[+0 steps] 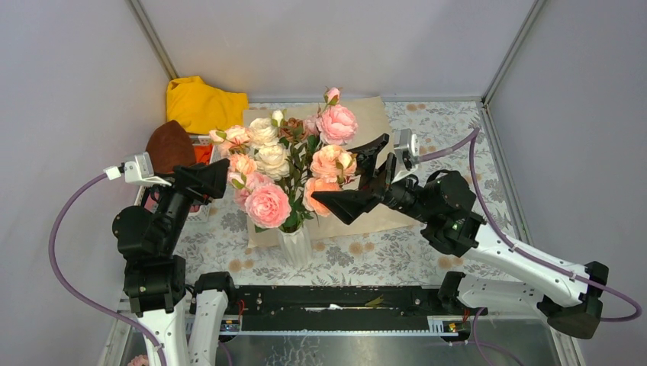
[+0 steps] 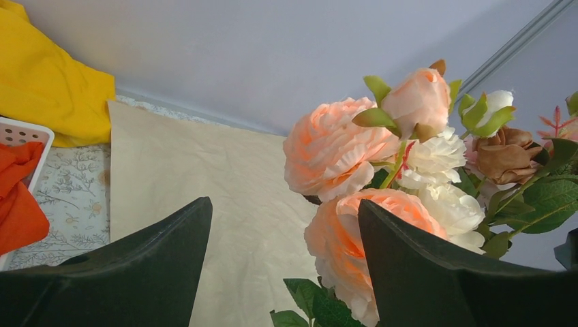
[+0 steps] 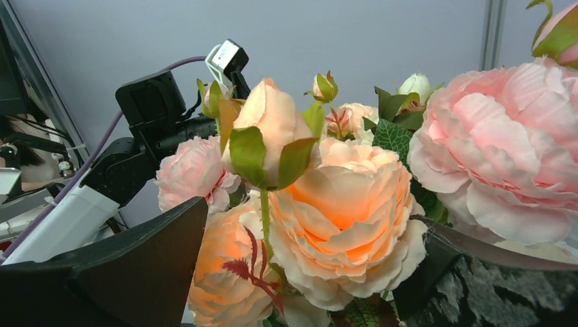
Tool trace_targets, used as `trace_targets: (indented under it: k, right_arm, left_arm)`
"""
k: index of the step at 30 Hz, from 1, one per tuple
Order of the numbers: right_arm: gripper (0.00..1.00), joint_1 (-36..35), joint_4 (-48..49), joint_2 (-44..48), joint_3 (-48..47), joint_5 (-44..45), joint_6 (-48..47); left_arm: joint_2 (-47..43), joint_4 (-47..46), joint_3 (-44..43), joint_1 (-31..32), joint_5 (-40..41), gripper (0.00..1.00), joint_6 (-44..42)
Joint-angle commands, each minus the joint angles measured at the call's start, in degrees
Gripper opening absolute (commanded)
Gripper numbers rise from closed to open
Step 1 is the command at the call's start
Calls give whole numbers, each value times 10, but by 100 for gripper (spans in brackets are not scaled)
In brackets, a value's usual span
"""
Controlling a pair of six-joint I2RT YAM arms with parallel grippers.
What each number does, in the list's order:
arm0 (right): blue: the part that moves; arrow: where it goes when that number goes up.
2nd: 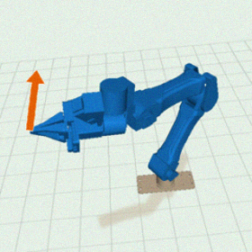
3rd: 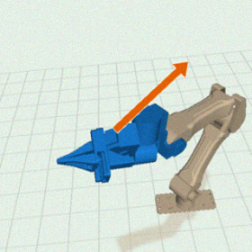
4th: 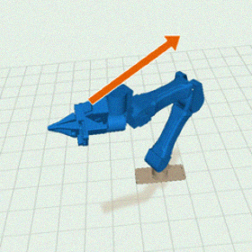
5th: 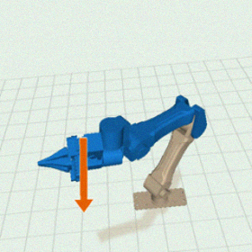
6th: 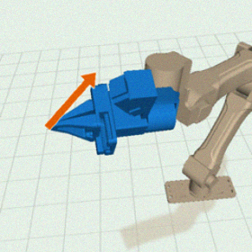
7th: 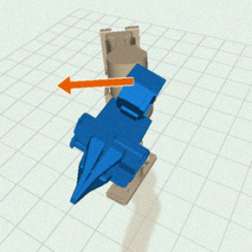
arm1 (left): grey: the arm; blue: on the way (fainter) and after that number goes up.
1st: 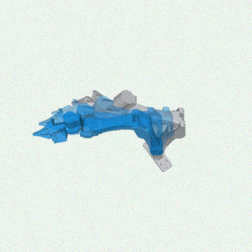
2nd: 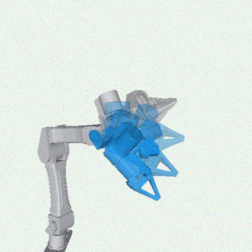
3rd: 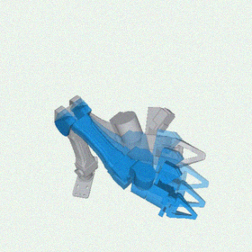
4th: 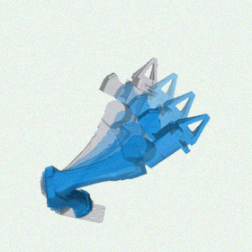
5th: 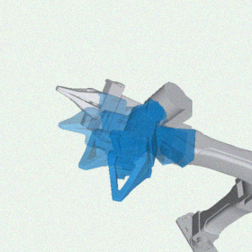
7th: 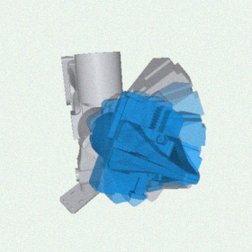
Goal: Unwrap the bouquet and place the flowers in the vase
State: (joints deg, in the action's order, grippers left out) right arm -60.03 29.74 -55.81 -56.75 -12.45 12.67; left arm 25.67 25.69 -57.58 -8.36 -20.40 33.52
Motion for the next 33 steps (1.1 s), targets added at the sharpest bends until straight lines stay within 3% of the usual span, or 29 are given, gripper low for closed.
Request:
trace_targets:
  k: [1, 17, 33]
  right_arm:
    - [100, -5, 0, 18, -14, 27, -18]
    - [100, -5, -91, 123, 36, 208, -79]
    - [100, -5, -185, 150, -2, 391, -72]
  left_arm:
    - [-7, -25, -2, -3, -9, 86, 6]
    - [-8, -25, 0, -3, -13, 86, 14]
    - [-16, 2, -27, -3, 9, 86, -4]
